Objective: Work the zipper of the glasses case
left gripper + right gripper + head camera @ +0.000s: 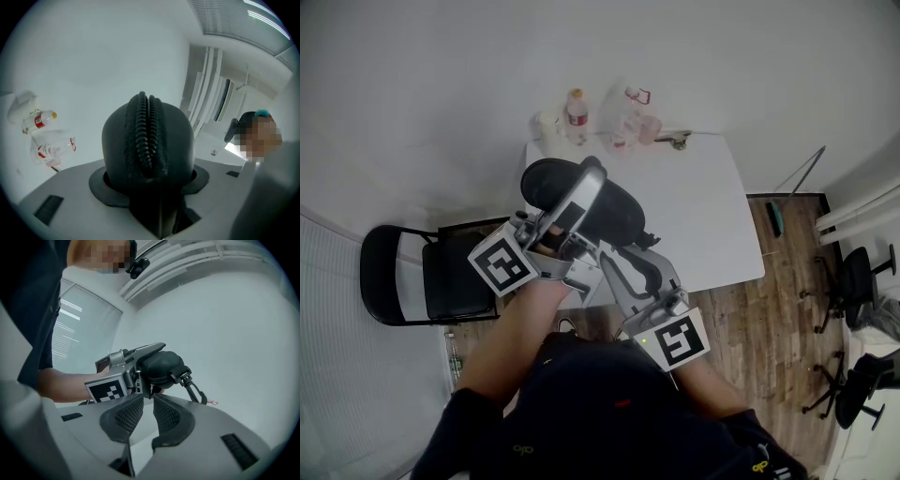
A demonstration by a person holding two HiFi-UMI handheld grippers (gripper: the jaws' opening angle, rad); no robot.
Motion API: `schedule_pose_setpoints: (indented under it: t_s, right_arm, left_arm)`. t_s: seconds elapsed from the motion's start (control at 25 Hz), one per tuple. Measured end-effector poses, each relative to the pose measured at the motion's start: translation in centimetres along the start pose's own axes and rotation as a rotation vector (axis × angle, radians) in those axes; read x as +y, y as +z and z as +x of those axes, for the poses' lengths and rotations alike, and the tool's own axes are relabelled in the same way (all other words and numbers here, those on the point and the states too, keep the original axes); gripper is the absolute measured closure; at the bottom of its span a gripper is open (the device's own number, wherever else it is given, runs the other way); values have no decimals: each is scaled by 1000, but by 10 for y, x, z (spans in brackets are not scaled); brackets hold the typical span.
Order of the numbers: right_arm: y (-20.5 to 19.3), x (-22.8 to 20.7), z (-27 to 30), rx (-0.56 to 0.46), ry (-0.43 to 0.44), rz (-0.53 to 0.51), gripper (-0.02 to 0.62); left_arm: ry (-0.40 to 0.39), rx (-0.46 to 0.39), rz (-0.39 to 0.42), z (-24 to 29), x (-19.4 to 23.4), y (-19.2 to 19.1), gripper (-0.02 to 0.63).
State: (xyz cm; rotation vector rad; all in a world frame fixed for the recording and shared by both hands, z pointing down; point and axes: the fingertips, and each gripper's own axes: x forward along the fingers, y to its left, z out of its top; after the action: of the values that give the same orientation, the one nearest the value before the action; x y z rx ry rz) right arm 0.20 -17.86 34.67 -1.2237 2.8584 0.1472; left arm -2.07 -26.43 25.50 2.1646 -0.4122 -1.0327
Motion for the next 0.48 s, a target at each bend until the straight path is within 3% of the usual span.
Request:
schedule_pose_setpoints:
  t_s: [0.2,0.48]
  right_arm:
    - [2,-4,1,-2,-29,18,575]
    - [-2,-16,-3,36,-45,3,578]
  left_arm:
    - [14,7,8,-5,4,-3,350]
    - [30,4,47,-8,9,1,348]
